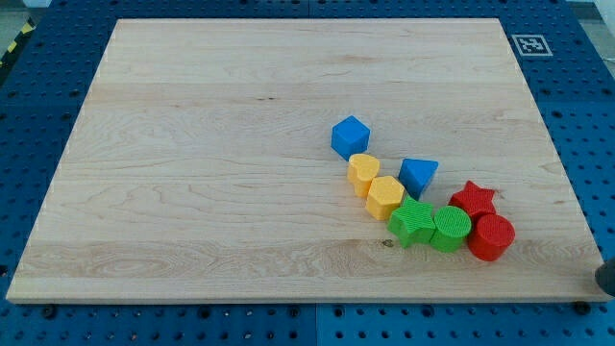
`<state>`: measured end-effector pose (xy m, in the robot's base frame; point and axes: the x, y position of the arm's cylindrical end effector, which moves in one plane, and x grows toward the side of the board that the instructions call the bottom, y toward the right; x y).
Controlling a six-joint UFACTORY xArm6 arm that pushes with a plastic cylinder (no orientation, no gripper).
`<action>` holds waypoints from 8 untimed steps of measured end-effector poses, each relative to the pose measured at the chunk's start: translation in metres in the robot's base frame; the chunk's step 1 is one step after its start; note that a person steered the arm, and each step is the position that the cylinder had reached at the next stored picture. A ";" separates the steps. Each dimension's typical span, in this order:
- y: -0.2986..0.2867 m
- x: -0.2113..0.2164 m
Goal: Push the red circle slightly towards up
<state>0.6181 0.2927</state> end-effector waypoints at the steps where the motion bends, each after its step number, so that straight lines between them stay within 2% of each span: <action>1: -0.041 -0.001; 3: -0.077 -0.001; 4: -0.110 -0.018; 6: -0.063 -0.085; 7: -0.063 -0.082; 8: -0.063 -0.035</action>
<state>0.5827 0.2298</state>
